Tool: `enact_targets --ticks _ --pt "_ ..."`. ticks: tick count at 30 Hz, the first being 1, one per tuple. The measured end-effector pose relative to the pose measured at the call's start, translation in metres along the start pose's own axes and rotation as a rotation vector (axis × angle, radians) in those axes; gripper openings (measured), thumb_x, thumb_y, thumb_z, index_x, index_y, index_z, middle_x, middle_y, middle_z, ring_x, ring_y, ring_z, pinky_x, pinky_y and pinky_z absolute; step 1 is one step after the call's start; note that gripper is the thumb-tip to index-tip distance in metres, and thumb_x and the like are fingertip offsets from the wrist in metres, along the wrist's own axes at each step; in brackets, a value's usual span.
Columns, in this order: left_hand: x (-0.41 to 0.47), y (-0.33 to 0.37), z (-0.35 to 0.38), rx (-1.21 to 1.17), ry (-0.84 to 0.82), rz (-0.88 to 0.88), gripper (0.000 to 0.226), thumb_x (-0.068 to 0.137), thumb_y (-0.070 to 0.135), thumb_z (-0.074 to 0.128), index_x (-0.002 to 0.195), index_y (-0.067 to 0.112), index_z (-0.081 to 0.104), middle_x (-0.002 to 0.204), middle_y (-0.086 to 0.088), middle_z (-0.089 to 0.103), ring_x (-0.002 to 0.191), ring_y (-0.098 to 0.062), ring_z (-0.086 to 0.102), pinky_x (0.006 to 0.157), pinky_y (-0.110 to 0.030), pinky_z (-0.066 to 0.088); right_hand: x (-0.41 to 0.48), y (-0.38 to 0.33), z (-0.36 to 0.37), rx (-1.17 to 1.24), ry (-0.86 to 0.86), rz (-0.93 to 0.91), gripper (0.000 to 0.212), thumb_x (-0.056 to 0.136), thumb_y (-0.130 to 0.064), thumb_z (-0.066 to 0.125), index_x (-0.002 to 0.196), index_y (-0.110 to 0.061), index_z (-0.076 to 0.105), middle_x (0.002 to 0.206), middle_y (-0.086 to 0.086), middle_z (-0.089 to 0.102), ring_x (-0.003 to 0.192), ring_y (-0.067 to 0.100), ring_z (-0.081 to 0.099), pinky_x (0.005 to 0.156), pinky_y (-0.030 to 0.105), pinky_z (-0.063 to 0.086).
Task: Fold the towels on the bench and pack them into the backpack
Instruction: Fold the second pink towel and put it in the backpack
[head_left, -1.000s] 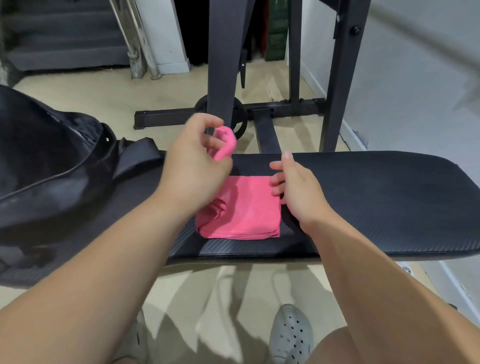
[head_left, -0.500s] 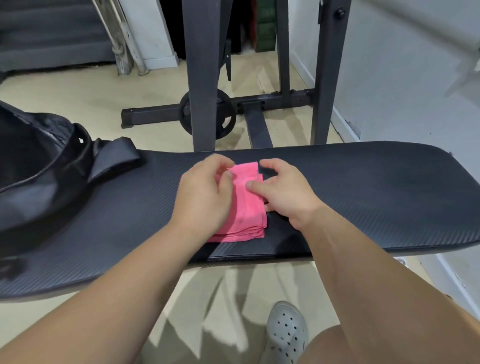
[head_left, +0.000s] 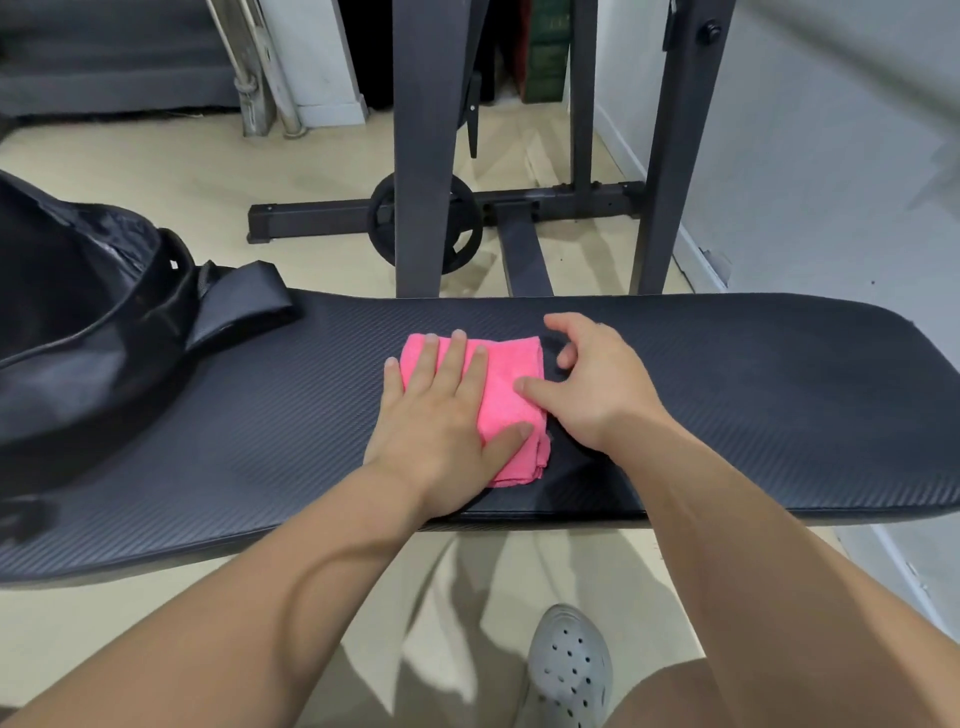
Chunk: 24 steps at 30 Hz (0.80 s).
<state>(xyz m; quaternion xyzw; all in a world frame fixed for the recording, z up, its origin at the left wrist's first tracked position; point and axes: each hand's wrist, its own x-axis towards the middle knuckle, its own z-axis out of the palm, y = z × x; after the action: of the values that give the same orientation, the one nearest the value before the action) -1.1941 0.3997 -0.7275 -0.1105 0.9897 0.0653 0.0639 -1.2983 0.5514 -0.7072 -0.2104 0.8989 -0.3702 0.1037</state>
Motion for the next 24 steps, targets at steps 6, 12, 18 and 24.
enact_targets --ticks 6,12,18,24 --pt "0.004 -0.006 -0.001 -0.007 -0.020 0.043 0.099 0.085 0.079 0.012 0.160 0.018 -0.008 0.167 -0.002 -0.017 0.153 -0.023 -0.019 0.123 -0.055 -0.007 0.001 -0.004 0.014 -0.397 -0.321 -0.198 0.054 0.106 -0.044 0.038 0.158 -0.041 0.024 0.168 -0.017 0.008 0.156 0.018 0.001 0.124 0.045 0.004" --pt "-0.004 -0.028 -0.009 -0.019 0.135 0.042 0.100 0.082 0.080 0.016 0.161 0.018 0.010 0.169 -0.002 0.000 0.156 -0.021 -0.003 0.124 -0.052 -0.002 0.001 -0.008 0.015 -0.417 -0.239 -0.152 0.052 0.101 -0.057 0.041 0.151 -0.041 0.041 0.155 -0.010 0.038 0.145 0.023 0.025 0.119 0.046 0.019" --pt "-0.043 -0.048 -0.023 -0.306 0.374 -0.253 0.094 0.078 0.075 0.045 0.151 0.017 0.038 0.152 -0.006 0.044 0.137 -0.033 0.039 0.112 -0.048 0.034 -0.010 -0.042 0.001 -0.428 -0.255 -0.053 0.048 0.089 -0.062 0.059 0.085 -0.017 0.075 0.086 0.002 0.072 0.089 0.023 0.066 0.079 0.038 0.054" --pt "-0.050 -0.070 -0.019 -0.170 0.092 -0.203 0.088 0.079 0.084 0.043 0.150 0.033 0.036 0.150 0.005 0.044 0.129 -0.030 0.038 0.104 -0.046 0.037 -0.027 -0.046 -0.014 -0.227 -0.382 -0.040 0.056 0.087 -0.053 0.069 0.058 -0.009 0.053 0.051 -0.003 0.041 0.050 0.013 0.037 0.053 0.032 0.031"
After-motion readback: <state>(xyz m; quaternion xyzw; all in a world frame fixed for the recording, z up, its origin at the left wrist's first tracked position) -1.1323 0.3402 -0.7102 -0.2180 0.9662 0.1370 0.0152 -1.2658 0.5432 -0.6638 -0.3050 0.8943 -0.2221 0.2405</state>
